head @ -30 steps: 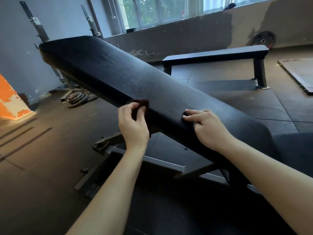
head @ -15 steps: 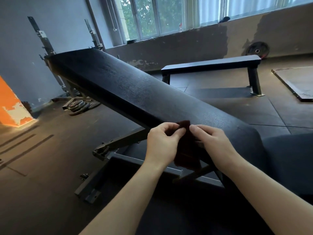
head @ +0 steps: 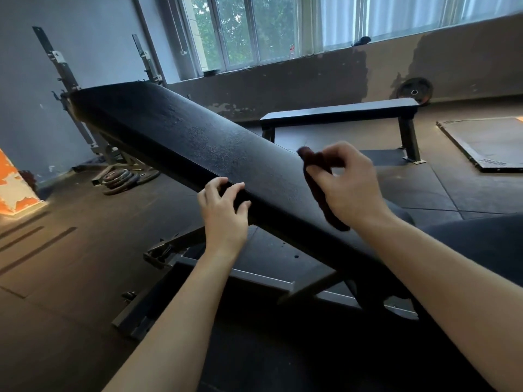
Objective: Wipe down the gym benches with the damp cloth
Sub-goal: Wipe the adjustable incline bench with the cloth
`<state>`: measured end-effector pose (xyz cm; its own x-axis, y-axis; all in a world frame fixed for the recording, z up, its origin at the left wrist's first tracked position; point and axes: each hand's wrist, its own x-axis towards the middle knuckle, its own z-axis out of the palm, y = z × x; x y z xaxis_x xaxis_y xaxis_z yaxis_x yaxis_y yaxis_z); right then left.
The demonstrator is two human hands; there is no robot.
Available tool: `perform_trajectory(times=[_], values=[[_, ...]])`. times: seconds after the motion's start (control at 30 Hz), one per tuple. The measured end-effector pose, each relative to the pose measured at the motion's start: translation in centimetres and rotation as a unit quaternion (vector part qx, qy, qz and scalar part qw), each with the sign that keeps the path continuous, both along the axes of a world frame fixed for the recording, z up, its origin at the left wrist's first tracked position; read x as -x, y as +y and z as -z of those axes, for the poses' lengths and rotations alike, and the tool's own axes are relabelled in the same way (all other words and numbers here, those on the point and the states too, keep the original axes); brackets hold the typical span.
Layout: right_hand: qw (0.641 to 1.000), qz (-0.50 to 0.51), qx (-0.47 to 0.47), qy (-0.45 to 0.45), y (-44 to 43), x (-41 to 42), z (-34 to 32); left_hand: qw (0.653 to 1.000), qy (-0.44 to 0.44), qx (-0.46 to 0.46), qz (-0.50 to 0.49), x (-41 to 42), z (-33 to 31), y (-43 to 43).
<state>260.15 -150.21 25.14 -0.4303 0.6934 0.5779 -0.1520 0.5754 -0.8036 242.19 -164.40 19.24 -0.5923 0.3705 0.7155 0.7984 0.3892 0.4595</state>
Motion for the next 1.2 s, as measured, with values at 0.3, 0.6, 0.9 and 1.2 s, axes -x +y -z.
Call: perform_trajectory(times=[0.3,0.6,0.9,1.2], values=[[0.923,-0.014,-0.322,-0.211,-1.1,3.7,10.3,1.0,0.016,-0.008,0.011,1.4,0.6,0.1],[0.901,0.085,-0.392,-0.168,-1.8,7.7,10.0,0.998,0.028,-0.025,0.045,1.9,1.3,0.2],[0.903,0.12,-0.39,-0.136,1.9,-0.5,14.5,0.996,0.01,-0.059,0.065,1.5,3.2,1.1],[0.912,0.121,-0.367,-0.136,0.0,3.9,12.8,0.998,0.018,-0.019,0.052,0.8,3.8,1.3]])
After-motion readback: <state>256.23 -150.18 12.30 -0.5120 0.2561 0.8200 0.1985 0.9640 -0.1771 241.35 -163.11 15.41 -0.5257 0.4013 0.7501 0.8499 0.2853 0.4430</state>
